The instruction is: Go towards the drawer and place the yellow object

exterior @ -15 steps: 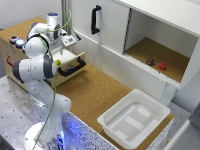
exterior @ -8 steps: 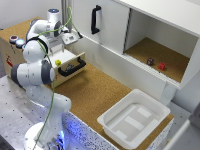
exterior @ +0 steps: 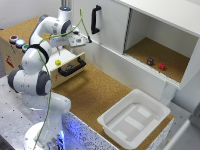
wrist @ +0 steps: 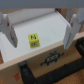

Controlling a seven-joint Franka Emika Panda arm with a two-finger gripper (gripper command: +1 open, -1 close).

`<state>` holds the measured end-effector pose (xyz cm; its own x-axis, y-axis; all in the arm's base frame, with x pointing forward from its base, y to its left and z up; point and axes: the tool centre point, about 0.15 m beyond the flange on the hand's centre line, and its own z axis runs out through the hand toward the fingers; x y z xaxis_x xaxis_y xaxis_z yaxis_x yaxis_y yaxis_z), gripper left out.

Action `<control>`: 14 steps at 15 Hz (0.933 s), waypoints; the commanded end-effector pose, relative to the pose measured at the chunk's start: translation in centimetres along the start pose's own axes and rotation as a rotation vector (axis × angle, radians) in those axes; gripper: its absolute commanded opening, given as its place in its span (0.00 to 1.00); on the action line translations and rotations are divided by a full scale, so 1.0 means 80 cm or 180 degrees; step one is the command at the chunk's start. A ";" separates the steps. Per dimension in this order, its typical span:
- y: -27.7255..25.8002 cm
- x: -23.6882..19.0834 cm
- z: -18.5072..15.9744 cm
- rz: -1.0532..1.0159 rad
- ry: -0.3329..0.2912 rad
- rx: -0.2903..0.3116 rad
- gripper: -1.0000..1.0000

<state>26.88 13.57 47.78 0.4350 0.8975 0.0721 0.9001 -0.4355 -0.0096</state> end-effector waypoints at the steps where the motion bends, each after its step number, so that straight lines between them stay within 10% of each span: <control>1: 0.006 -0.066 0.030 0.0179 0.0045 0.0039 1.00; 14: 0.063 -0.090 0.109 -0.0588 -0.0193 0.0166 1.00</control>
